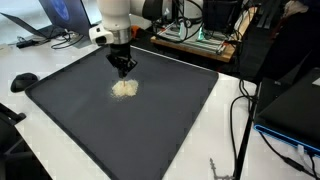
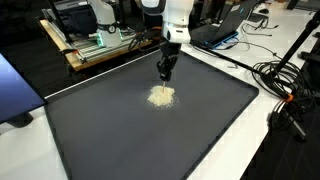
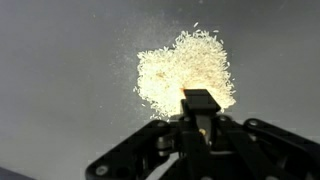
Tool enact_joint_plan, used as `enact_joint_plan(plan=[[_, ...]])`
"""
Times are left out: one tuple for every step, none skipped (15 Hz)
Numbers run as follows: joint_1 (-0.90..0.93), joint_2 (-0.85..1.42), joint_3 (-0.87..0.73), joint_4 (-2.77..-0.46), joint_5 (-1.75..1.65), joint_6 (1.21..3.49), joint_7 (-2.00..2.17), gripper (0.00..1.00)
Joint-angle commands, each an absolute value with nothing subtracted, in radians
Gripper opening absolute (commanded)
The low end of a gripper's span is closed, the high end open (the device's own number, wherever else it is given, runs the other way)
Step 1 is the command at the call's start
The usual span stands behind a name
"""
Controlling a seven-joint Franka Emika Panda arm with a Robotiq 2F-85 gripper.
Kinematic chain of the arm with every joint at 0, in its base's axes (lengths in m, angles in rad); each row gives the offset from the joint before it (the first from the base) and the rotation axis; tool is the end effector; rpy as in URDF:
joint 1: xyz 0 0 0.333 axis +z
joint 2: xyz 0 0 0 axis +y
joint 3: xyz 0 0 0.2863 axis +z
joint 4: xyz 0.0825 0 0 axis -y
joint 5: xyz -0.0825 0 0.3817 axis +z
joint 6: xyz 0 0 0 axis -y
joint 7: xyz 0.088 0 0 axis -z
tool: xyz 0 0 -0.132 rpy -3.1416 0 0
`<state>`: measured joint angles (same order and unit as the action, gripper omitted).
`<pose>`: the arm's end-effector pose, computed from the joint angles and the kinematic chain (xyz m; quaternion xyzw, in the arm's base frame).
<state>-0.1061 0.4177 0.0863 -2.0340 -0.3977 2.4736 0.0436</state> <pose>0.5897 -0.0160 0.1906 0.9871 0.1186 0.0150 0.1069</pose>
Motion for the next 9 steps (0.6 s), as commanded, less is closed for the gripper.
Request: enact_joint_plan(plan=[[-0.041,0.453,0.017,-1.992,-0.362,2.448,0.015,0.03],[-0.031,0.460,0.007,-1.988,-0.363,2.446,0.015,0.03],[-0.025,0.466,0.000,-1.984,-0.361,2.443,0.012,0.03],[-0.019,0.474,-0.006,-1.980,-0.360,2.441,0.011,0.03],[-0.016,0.483,-0.010,-1.976,-0.358,2.437,0.009,0.03],[-0.016,0.489,-0.009,-1.972,-0.352,2.434,0.000,0.03],[-0.014,0.495,-0.011,-1.966,-0.349,2.429,-0.003,0.03],[-0.013,0.499,-0.011,-1.962,-0.346,2.422,-0.008,0.03],[-0.014,0.503,-0.011,-1.959,-0.341,2.418,-0.013,0.03]])
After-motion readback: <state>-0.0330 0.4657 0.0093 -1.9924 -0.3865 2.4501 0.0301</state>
